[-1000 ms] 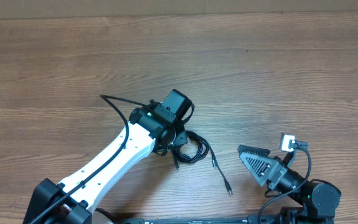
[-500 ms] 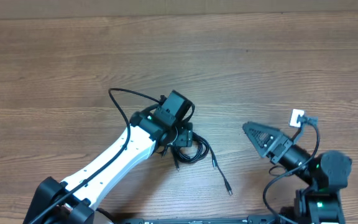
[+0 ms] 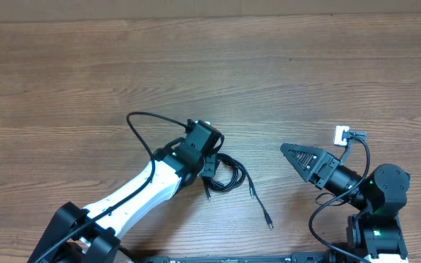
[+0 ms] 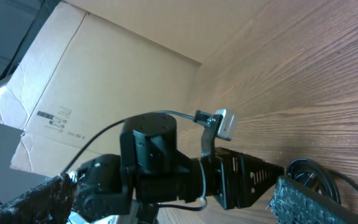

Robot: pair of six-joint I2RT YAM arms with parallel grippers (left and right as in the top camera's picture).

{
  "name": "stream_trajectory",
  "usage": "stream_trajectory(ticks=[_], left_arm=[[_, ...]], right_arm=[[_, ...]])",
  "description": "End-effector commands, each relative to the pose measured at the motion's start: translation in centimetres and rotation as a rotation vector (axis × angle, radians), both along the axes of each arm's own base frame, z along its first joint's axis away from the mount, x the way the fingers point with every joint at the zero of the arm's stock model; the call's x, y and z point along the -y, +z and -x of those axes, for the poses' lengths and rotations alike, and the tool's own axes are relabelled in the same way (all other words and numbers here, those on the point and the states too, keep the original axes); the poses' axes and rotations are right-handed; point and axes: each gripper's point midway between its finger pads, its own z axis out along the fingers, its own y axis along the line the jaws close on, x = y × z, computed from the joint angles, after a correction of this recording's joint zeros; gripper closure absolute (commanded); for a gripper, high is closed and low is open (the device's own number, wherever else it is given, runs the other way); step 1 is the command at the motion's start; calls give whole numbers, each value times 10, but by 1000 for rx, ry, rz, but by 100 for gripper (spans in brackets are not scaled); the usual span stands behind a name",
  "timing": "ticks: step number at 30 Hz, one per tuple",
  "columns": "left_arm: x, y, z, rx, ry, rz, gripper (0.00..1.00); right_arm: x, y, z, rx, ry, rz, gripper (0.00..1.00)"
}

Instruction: Untangle cables

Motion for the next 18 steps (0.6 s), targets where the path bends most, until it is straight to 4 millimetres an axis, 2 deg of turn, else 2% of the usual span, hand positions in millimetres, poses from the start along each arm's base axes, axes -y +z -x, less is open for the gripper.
stream_trajectory(ticks=[1,2,4,7,18], left_arm=[[-6,-4,-2,43,-2,-20,47],[-5,-6,-3,53,-2,-13,49],[-5,-7,-4,64,-1,-4,60],[-6,-12,-3,68,0,-1,64],[-4,-32,9,72,-12,63,60]], right_arm=[[0,9,1,32,5,6,0],[0,8,1,32,4,6,0],[1,8,0,31,-2,7,0],[0,8,0,28,-1,7,0],[1,0,1,-18,-2,5,0]])
